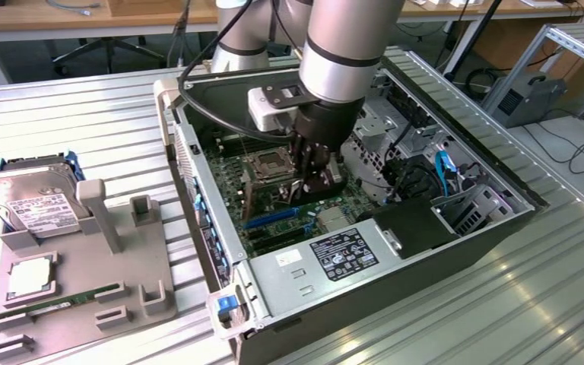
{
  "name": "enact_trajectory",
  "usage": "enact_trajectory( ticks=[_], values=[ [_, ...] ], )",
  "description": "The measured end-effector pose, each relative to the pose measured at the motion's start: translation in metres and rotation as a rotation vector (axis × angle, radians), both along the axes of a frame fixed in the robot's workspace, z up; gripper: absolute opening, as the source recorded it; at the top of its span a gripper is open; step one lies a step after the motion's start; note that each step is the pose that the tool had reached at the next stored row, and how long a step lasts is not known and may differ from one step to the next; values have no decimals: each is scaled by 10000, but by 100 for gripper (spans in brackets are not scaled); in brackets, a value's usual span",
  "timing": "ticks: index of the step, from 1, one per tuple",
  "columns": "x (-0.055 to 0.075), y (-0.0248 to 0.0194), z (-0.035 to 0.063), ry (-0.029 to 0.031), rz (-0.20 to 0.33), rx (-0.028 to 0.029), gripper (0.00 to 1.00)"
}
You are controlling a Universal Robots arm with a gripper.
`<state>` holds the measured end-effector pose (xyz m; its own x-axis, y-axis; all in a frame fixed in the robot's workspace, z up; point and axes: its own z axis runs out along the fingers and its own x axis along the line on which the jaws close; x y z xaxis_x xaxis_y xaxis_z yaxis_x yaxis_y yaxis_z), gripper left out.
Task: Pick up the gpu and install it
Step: 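Insert the gpu into the slot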
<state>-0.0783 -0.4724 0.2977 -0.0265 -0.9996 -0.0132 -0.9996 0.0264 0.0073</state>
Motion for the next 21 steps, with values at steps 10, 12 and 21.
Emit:
enact_trajectory(
  ticks=[10, 12, 21],
  values=[
    [-153, 86, -84, -1, 0, -56, 26],
    [-175, 100, -98, 0, 0, -57, 26],
    [-295, 113, -189, 0, 1, -58, 26]
  ],
)
